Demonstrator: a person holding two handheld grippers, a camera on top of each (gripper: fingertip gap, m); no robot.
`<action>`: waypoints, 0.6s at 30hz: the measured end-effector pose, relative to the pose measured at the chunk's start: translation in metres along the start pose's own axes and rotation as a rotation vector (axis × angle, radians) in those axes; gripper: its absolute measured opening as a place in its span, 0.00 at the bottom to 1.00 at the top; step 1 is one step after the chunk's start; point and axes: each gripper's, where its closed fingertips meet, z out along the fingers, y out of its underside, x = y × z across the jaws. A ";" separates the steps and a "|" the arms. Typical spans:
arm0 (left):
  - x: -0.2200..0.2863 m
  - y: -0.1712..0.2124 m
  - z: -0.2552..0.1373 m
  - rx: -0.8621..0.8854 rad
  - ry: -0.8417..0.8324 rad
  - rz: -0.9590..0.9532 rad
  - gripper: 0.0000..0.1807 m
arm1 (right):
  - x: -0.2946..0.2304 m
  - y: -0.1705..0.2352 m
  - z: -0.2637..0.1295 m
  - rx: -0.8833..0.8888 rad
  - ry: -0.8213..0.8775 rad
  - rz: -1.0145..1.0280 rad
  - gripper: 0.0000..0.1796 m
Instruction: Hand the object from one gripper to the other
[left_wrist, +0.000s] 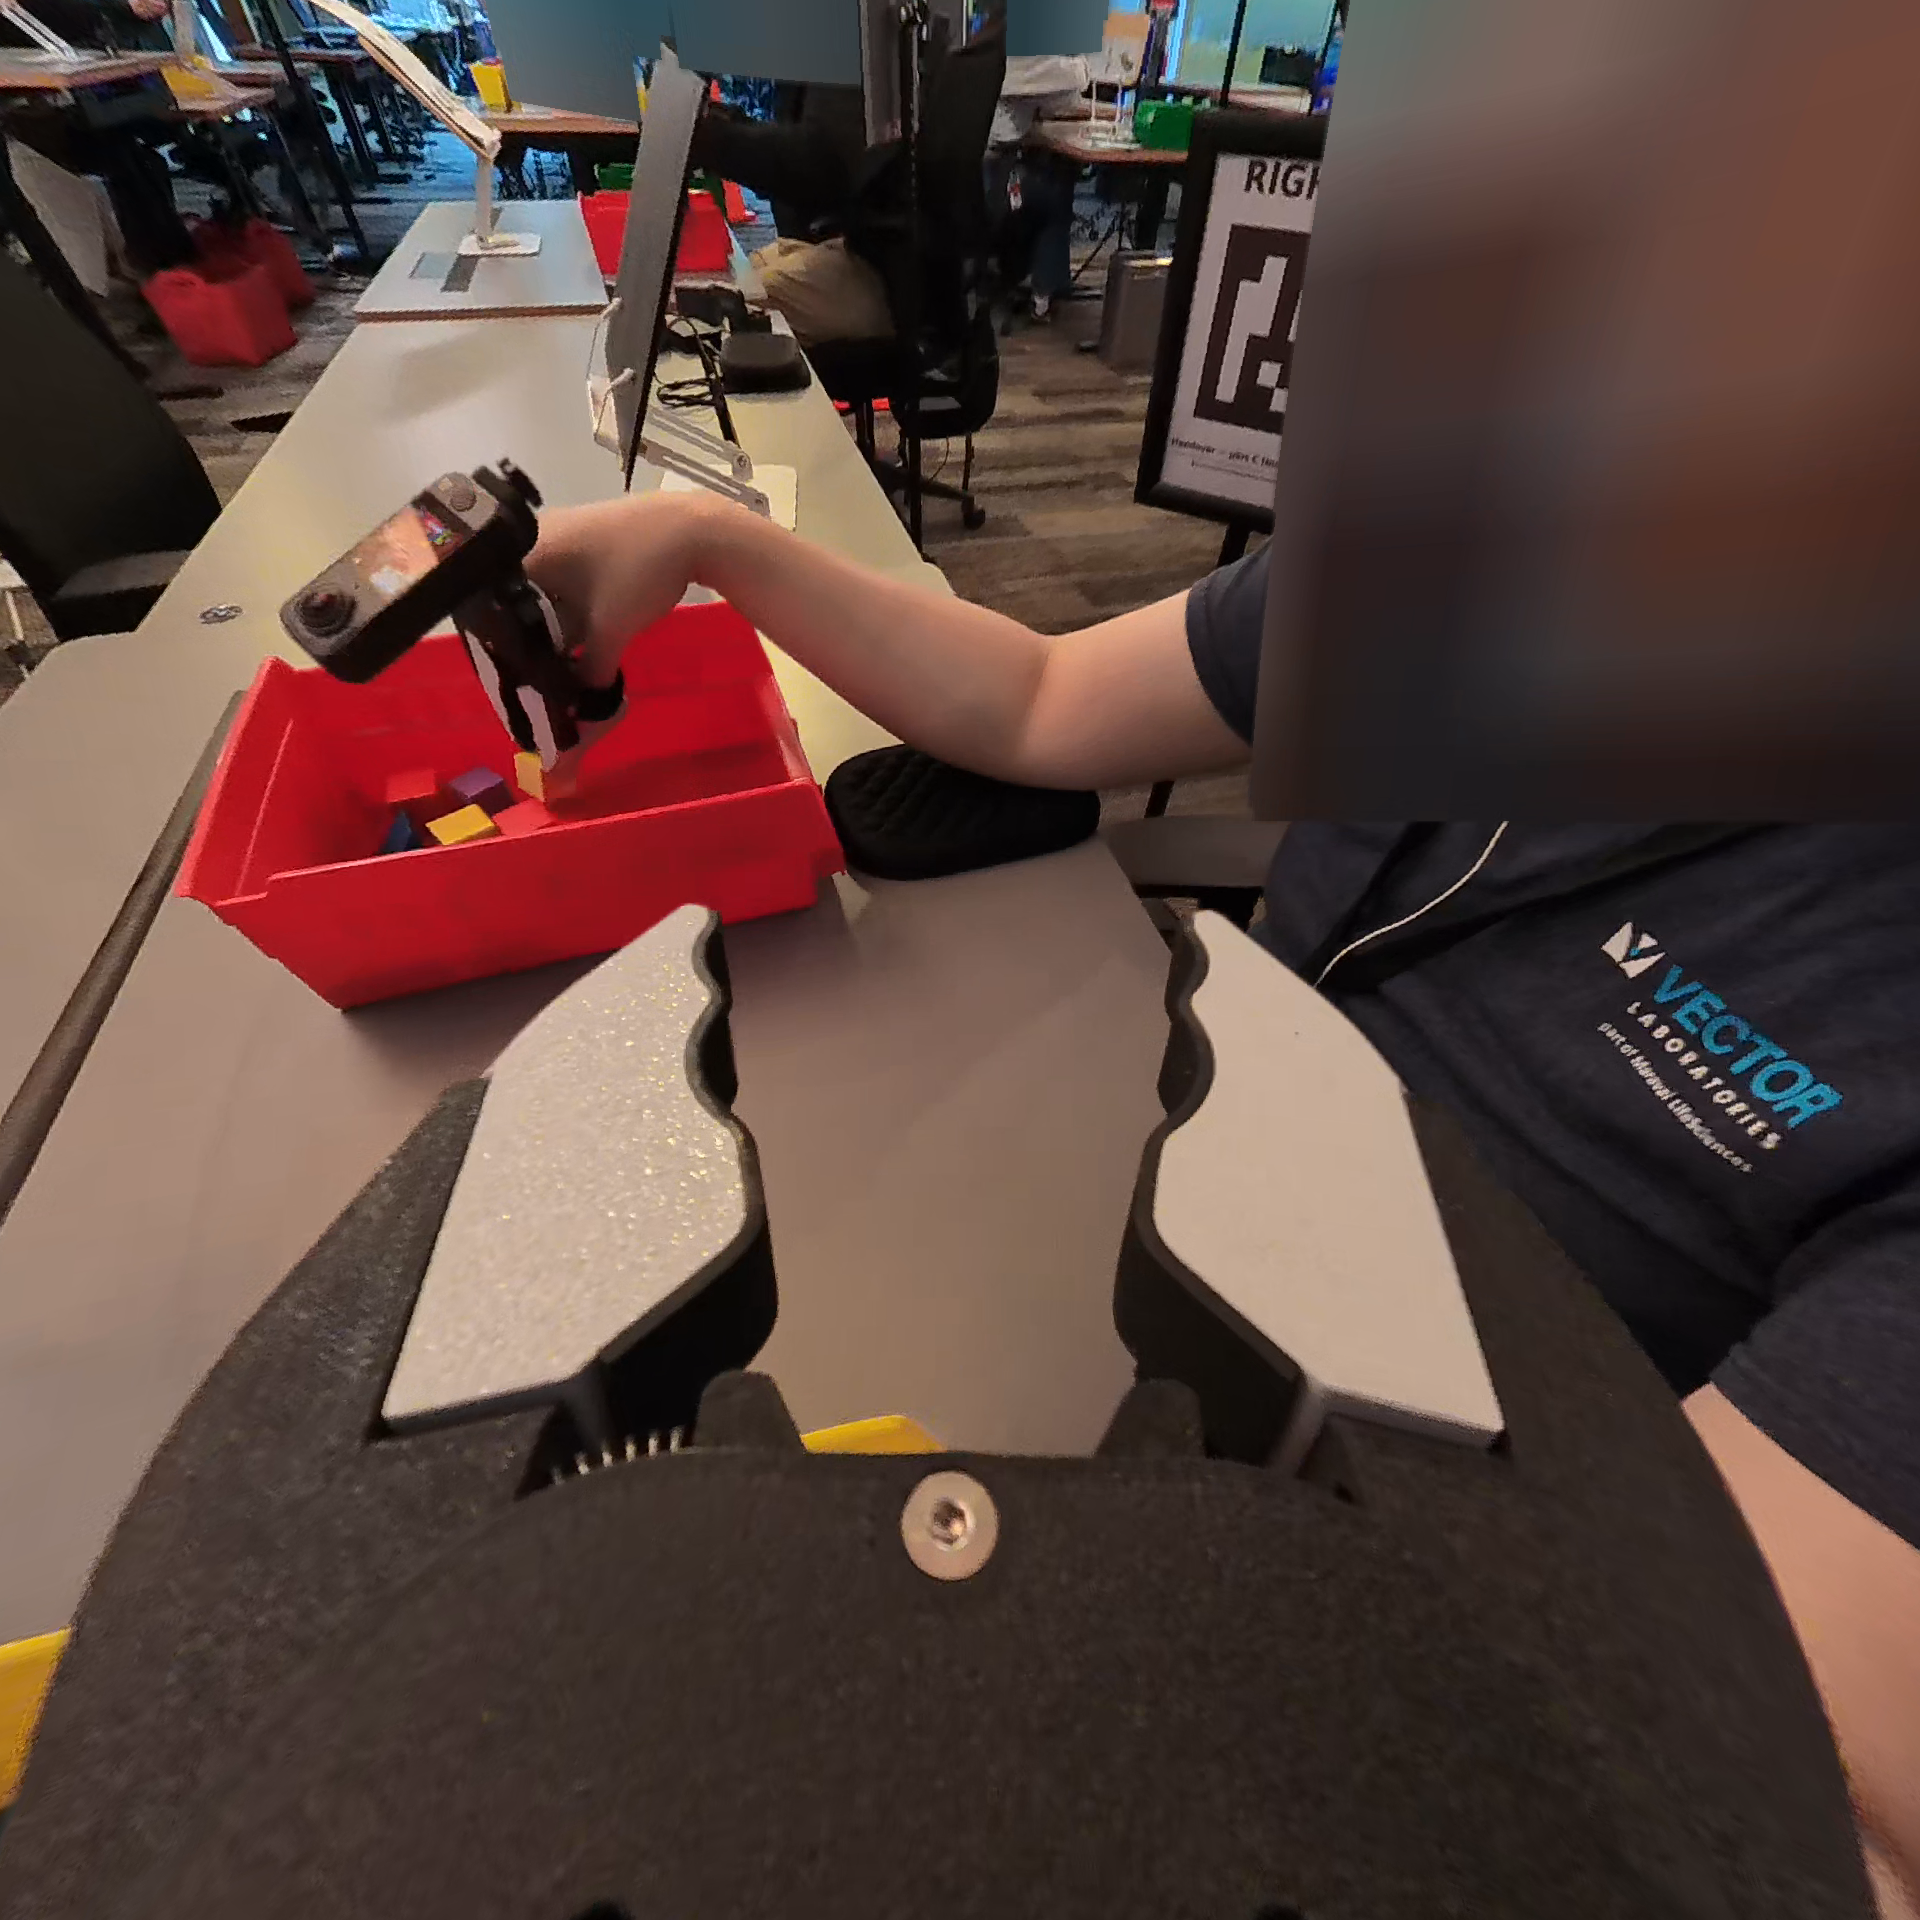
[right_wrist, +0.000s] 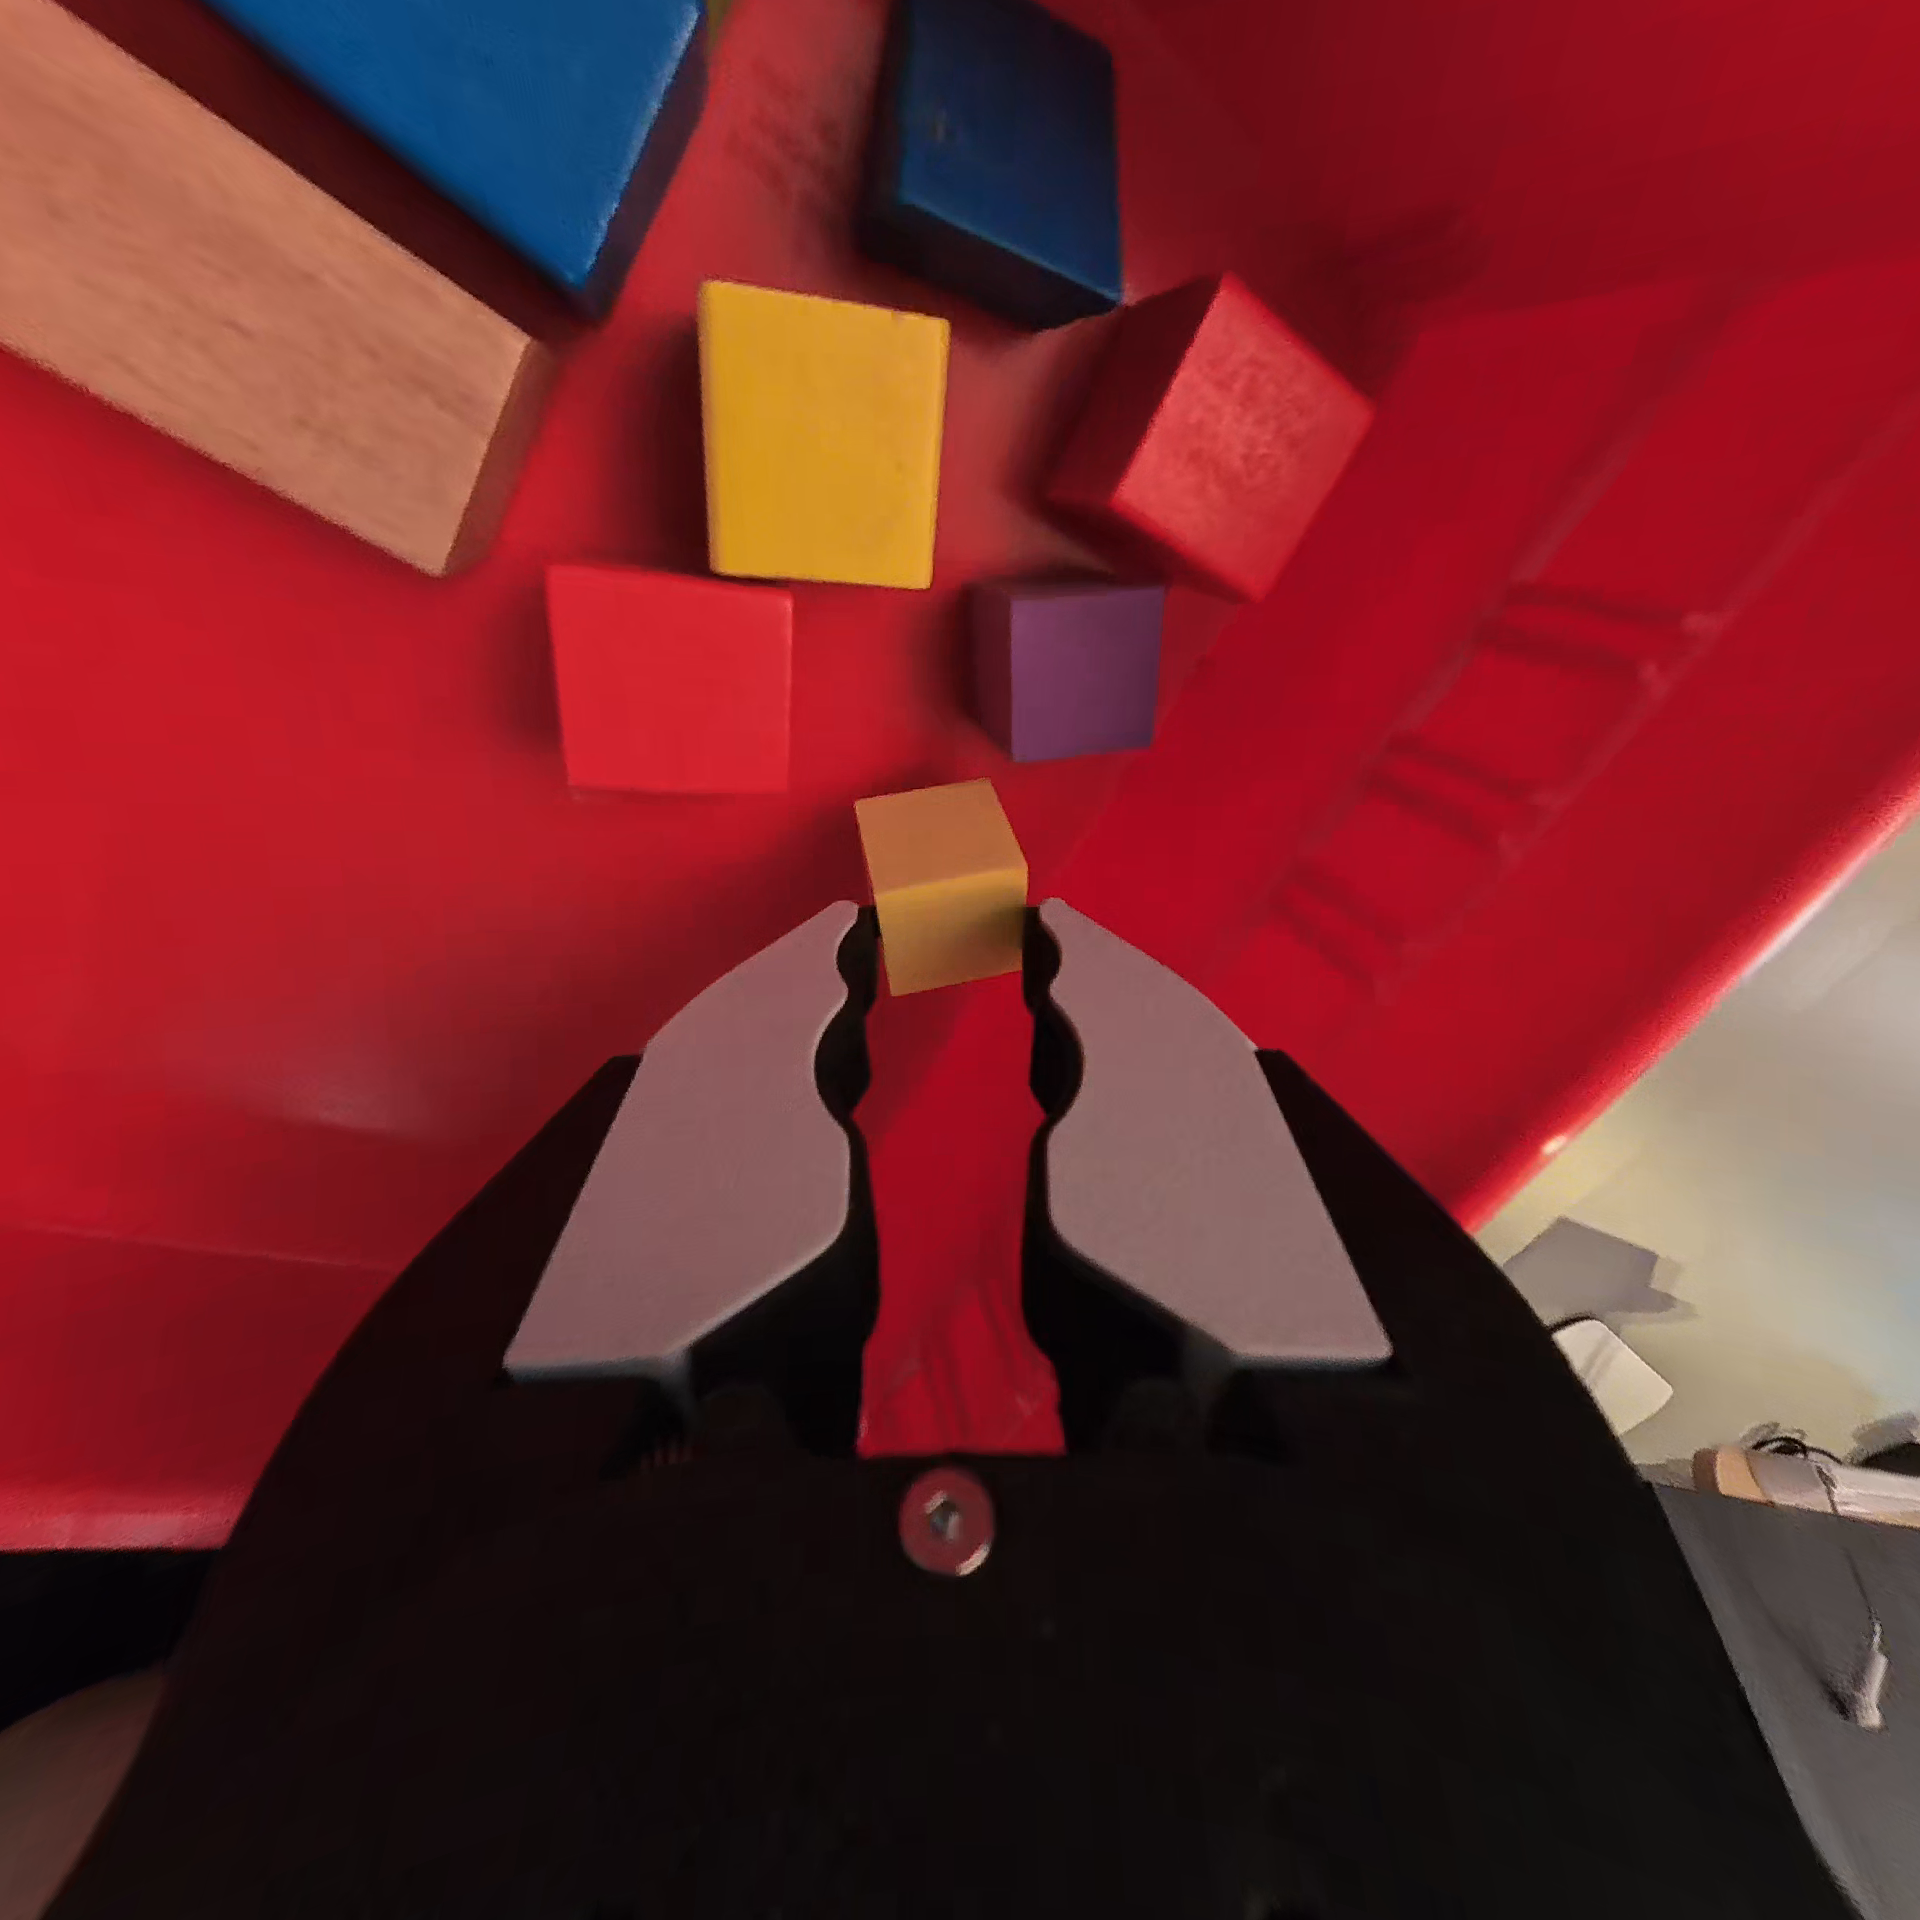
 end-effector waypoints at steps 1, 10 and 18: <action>0.001 0.000 0.000 0.006 0.011 -0.007 0.45 | 0.001 -0.001 0.002 -0.007 0.009 -0.004 0.16; -0.025 -0.003 -0.001 0.007 -0.132 0.013 0.41 | 0.001 -0.008 0.009 0.014 0.003 -0.025 0.17; -0.088 0.015 -0.045 -0.012 -0.519 -0.042 0.35 | 0.008 -0.014 -0.026 0.109 0.079 -0.030 0.22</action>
